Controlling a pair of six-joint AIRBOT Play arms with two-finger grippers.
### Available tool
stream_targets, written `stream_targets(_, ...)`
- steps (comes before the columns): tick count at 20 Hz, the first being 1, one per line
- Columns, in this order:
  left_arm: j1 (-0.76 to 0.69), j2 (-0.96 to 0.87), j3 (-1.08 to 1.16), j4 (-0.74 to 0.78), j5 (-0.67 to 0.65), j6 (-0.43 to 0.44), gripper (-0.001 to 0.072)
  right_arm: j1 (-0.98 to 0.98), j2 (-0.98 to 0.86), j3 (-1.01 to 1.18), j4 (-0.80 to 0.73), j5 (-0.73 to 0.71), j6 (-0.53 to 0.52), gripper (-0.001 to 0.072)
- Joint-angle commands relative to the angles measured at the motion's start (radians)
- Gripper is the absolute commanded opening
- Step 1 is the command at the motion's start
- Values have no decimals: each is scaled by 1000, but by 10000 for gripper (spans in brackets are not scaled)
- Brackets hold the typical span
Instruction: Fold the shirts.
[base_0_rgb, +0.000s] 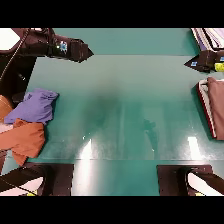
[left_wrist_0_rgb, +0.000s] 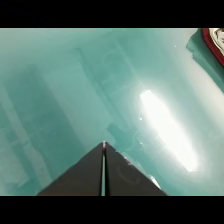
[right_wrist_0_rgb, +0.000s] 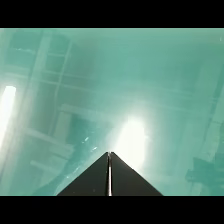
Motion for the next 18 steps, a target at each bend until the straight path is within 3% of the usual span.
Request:
stream_targets(1,0,0,0,0,1,0,25,1,0,1,1,0,0,19)
stream_targets(12,-1,0,0,0,2,0,25,1,0,1,0,3,1,19)
stream_targets(15,0,0,0,7,64,-5,25,1,0,1,0,15,1,19)
stream_targets(18,74,16,2,123,-79,-8,25,1,0,1,0,16,1,19)
